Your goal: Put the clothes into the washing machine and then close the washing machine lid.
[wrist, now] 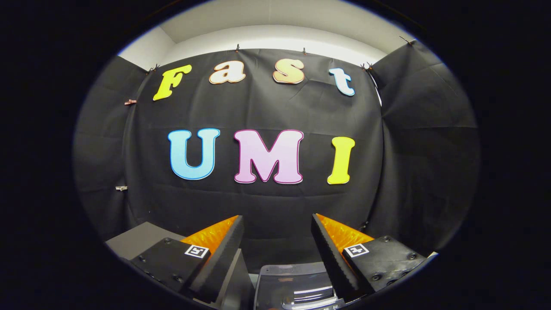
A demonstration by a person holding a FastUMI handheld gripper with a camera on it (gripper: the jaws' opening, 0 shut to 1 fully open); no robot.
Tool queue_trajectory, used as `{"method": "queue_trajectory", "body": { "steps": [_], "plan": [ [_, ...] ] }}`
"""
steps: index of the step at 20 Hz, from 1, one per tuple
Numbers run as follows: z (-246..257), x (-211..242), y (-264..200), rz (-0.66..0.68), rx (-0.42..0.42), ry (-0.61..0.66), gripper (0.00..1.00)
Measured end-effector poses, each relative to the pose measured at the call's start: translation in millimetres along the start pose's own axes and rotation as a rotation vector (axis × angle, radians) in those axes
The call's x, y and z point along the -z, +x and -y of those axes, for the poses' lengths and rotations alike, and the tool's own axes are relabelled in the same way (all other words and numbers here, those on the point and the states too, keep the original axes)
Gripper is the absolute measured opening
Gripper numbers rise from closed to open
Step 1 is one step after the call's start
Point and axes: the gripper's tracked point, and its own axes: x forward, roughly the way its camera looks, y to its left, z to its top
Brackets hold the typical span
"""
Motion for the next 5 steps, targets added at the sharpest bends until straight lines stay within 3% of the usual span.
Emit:
{"method": "queue_trajectory", "body": {
  "steps": [5],
  "plan": [
    [-2.0, -1.7, 2.9, 0.001, -0.007, 0.001, 0.98]
  ]
}}
